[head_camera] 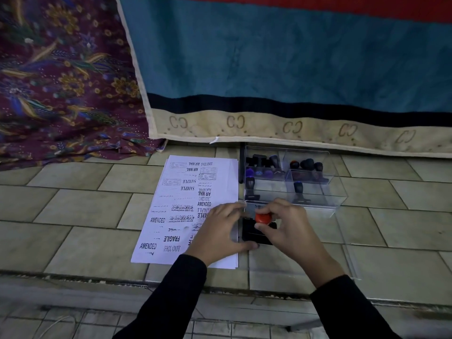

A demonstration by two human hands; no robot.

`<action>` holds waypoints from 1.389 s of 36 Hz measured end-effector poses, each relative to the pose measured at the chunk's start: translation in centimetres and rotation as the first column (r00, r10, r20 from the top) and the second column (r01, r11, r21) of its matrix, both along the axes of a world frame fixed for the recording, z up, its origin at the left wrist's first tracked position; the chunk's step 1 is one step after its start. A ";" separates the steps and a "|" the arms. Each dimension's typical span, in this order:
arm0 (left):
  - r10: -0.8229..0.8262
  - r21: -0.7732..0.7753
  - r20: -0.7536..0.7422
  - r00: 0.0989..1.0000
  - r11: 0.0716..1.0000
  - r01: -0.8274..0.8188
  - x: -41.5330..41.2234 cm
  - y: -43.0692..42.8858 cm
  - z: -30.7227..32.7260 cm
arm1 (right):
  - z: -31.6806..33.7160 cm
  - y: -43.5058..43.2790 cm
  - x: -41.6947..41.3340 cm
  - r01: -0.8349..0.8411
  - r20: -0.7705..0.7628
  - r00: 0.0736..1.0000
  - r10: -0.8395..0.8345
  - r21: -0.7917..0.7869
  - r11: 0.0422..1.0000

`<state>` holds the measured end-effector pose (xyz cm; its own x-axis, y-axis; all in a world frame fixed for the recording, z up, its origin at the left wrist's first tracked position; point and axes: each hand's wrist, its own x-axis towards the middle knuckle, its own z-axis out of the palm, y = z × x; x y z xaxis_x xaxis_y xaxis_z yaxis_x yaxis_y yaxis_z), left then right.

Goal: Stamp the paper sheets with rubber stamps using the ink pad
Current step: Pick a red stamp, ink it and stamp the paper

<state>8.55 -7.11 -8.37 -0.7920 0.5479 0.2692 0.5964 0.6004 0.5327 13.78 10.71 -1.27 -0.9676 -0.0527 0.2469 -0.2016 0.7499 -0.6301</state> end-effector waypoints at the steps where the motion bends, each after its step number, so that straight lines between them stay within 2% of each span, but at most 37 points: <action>1: 0.004 0.008 0.003 1.000 1.000 -0.004 0.0 0.0 0.0 | 0.0 0.0 0.1 -0.002 0.008 1.000 0.002 -0.002 1.000; 7: -0.011 0.020 0.059 0.998 1.000 0.010 0.2 -0.3 0.6 | 0.3 -0.2 -0.1 0.023 0.040 0.999 -0.022 -0.019 1.000; 11: 0.096 0.203 0.124 0.988 0.972 -0.120 0.2 -2.6 2.2 | 1.0 -0.3 0.1 0.016 0.076 0.997 -0.016 -0.001 1.000; 13: 0.184 0.222 0.111 0.977 0.953 -0.205 -0.3 -4.7 2.3 | 1.2 -0.8 0.3 0.027 0.041 0.999 -0.025 -0.042 0.999; 17: 0.360 0.157 0.024 0.933 0.920 -0.359 -1.1 -9.0 1.6 | 1.3 -3.8 0.9 -0.054 0.019 0.998 0.057 -0.120 0.991; 22: 0.454 0.004 -0.049 0.890 0.891 -0.454 -1.2 -11.9 0.2 | 0.4 -7.8 1.3 -0.204 0.049 0.976 0.211 -0.125 0.971; 31: 0.471 -0.094 -0.071 0.879 0.874 -0.476 -1.1 -12.0 -0.6 | -0.6 -10.3 1.4 -0.259 0.092 0.960 0.265 -0.067 0.963; 50: 0.489 -0.080 -0.050 0.871 0.867 -0.491 -1.1 -11.8 -0.9 | -0.7 -11.7 2.4 -0.264 0.041 0.964 0.263 0.025 0.964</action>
<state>7.49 -18.92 -9.25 -0.9579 0.1134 0.2636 0.2266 0.8627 0.4522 16.17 -0.97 -1.94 -0.9268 -0.3139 0.2061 -0.3720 0.6919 -0.6188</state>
